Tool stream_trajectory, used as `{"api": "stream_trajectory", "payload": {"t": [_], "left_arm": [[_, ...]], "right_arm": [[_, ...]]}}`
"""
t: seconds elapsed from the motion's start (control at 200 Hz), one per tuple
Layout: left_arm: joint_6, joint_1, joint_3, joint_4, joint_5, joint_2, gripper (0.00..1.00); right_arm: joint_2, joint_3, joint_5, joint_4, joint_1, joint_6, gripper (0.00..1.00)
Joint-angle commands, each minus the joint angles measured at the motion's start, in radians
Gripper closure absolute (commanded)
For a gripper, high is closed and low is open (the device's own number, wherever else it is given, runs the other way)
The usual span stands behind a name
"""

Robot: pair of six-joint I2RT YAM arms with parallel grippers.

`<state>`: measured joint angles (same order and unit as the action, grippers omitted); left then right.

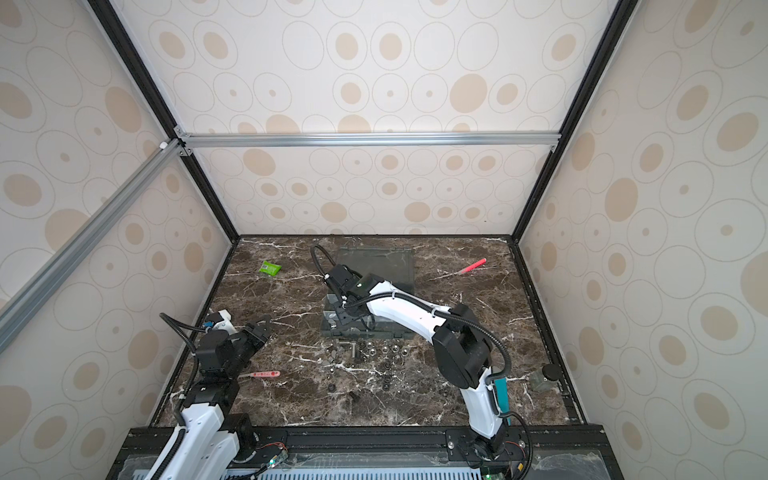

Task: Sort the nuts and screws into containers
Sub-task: 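Carry the wing nut over the organizer and open the right gripper into the compartment, then withdraw the right gripper while the left gripper moves to the wing nuts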

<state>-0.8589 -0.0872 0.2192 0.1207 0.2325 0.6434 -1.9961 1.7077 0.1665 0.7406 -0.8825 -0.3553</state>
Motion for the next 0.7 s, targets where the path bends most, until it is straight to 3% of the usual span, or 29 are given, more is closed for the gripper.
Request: {"api": "stream_trajectory", "payload": {"t": [0.0, 0.415, 0.695], "left_arm": [[-0.017, -0.006, 0.003, 0.039, 0.011, 0.003, 0.46], [0.002, 0.004, 0.029, 0.058, 0.057, 0.053, 0.48], [0.02, 0.059, 0.047, 0.059, 0.066, 0.094, 0.51]], "right_arm": [[0.056, -0.021, 0.024, 0.016, -0.001, -0.014, 0.4], [0.175, -0.15, 0.055, -0.005, 0.001, -0.062, 0.38], [0.263, -0.232, 0.102, -0.003, 0.014, -0.091, 0.38]]}}
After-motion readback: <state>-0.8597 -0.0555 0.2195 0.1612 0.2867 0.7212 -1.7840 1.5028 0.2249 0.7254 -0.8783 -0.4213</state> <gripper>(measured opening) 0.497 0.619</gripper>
